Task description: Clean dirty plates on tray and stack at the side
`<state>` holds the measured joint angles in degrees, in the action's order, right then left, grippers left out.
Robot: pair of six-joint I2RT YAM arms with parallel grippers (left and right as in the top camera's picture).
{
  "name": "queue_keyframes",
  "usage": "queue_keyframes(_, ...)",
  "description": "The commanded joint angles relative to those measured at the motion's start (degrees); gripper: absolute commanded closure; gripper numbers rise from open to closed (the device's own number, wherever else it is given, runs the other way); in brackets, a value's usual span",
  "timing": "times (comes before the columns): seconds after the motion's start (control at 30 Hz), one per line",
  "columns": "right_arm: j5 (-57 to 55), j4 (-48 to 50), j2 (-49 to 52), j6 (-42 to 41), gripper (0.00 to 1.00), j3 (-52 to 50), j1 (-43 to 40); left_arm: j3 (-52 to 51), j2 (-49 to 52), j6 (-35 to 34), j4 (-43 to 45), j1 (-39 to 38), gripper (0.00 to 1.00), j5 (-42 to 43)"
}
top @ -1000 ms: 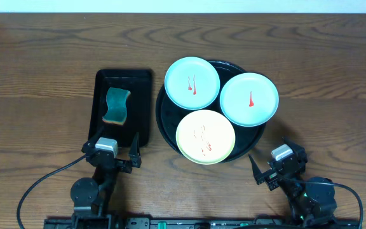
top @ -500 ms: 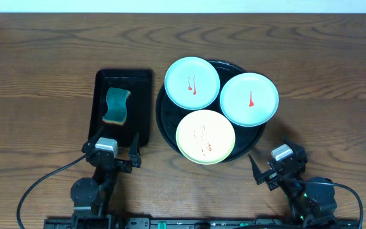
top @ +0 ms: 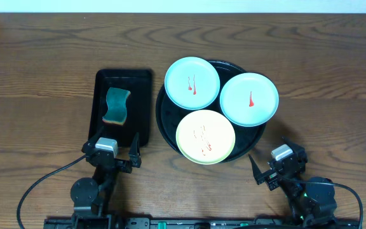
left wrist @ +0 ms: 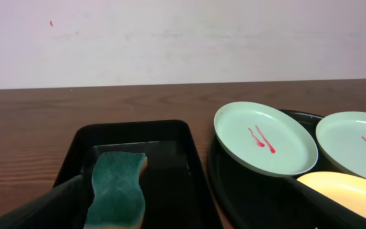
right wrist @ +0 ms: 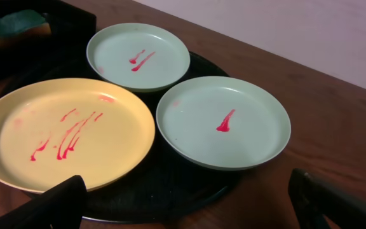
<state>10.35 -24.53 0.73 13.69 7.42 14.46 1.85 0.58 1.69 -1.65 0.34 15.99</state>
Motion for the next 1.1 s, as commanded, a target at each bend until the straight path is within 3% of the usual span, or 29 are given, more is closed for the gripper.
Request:
queue_keyframes(0.0,0.26,0.11,0.02,0.52,0.01,-0.35,-0.55,-1.62,-0.20,-0.04,-0.81,0.35,0.05,0.63)
queue_keyframes(0.13,0.26,0.11,0.02,0.52,0.01,-0.35,-0.55,-1.57,-0.20,-5.16,-0.74,0.24,0.05,4.52)
queue_keyframes(0.3,0.26,0.11,0.02,0.52,0.01,-0.35,-0.55,-1.57,-0.15,-28.83,-0.44,0.24,0.05,12.57)
queue_keyframes(0.33,0.26,0.11,0.02,0.52,0.01,-0.35,-0.55,-1.57,-0.15,-30.56,-0.35,0.24,0.05,12.50)
queue_keyframes(0.63,0.26,0.11,0.02,0.52,0.01,-0.35,-0.55,-1.46,0.09,-32.92,-0.87,0.22,0.05,13.62)
queue_keyframes(0.73,0.26,0.11,0.02,0.52,0.01,-0.35,-0.55,-0.28,1.16,-33.59,-2.67,0.22,0.01,13.70)
queue_keyframes(0.9,0.26,0.11,0.02,0.52,0.01,-0.35,-0.55,8.11,7.45,-27.43,-10.32,0.22,0.01,7.32)
queue_keyframes(1.07,0.26,0.11,0.02,0.52,0.01,-0.35,-0.55,22.21,19.80,-19.69,-18.32,0.22,0.01,-1.57)
